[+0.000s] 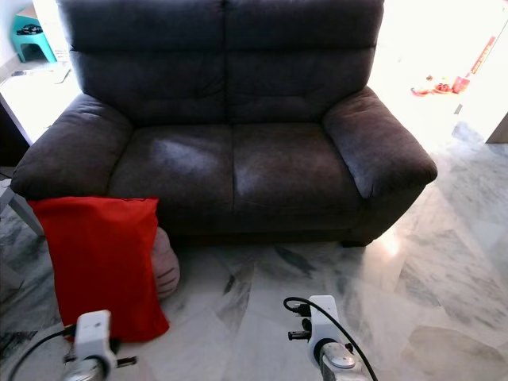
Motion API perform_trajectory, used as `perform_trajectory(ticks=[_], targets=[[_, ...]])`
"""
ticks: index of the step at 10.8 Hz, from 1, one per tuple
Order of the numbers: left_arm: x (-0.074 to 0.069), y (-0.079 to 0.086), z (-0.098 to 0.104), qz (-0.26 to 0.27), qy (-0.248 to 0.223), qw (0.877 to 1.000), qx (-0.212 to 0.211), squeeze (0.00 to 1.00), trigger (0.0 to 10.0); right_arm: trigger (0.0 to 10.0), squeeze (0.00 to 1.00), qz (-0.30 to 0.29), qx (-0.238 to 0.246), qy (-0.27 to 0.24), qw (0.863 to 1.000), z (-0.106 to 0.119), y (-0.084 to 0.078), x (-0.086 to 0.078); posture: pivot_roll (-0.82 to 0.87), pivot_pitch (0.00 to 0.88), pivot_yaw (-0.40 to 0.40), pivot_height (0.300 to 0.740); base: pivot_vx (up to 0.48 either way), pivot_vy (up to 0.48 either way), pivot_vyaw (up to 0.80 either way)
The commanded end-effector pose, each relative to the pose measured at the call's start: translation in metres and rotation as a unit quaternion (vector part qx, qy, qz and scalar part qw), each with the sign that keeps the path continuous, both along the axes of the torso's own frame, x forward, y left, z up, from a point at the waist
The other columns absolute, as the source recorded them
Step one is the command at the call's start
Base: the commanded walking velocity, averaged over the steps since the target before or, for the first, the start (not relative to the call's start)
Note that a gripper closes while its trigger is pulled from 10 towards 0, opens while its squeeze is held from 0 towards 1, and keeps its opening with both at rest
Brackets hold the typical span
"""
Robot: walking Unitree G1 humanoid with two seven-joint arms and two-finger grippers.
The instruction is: Move the pillow to the sofa from floor
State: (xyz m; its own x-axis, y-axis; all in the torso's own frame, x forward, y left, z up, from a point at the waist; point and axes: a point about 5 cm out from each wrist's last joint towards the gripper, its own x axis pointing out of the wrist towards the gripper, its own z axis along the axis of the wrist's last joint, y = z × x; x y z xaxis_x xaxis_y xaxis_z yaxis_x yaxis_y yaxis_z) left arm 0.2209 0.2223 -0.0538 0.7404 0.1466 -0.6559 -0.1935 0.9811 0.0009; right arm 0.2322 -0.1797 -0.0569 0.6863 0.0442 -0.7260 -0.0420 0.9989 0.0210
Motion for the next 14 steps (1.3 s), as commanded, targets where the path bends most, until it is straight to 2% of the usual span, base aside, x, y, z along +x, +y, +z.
perform_trajectory(ticks=[1, 3, 5, 7, 8, 14], targets=[[0.004, -0.003, 0.002, -0.008, -0.006, 1.000, 0.002, 0.00, 10.0, 10.0, 0.00, -0.016, -0.004, 0.007, 1.000, -0.002, -0.007, -0.004, 0.05, 0.031, -0.022, 0.740, 0.000, 0.000, 0.00], [0.004, -0.011, 0.000, -0.020, -0.001, 1.000, -0.016, 0.00, 10.0, 10.0, 0.00, -0.033, -0.001, 0.024, 0.999, -0.008, -0.010, -0.015, 0.06, 0.039, -0.023, 0.740, 0.000, 0.000, 0.00], [-0.001, -0.011, -0.003, -0.028, 0.008, 1.000, -0.007, 0.00, 10.0, 10.0, 0.00, -0.040, -0.002, 0.034, 0.999, -0.012, -0.009, -0.021, 0.06, 0.041, -0.022, 0.740, 0.000, 0.000, 0.00], [-0.005, -0.008, -0.005, -0.023, 0.014, 1.000, -0.006, 0.00, 10.0, 10.0, 0.00, -0.042, -0.001, 0.034, 0.999, -0.013, -0.009, -0.023, 0.06, 0.046, -0.018, 0.740, 0.000, 0.000, 0.00], [-0.015, -0.005, -0.010, -0.022, 0.025, 0.999, -0.002, 0.00, 10.0, 10.0, 0.00, -0.037, -0.010, 0.031, 0.999, -0.012, -0.010, -0.021, 0.07, 0.056, -0.013, 0.740, 0.000, 0.000, 0.00], [-0.017, -0.005, -0.011, -0.023, 0.027, 0.999, -0.001, 0.00, 10.0, 10.0, 0.00, -0.040, -0.013, 0.029, 0.999, -0.011, -0.011, -0.020, 0.07, 0.057, -0.012, 0.740, 0.000, 0.000, 0.00]])
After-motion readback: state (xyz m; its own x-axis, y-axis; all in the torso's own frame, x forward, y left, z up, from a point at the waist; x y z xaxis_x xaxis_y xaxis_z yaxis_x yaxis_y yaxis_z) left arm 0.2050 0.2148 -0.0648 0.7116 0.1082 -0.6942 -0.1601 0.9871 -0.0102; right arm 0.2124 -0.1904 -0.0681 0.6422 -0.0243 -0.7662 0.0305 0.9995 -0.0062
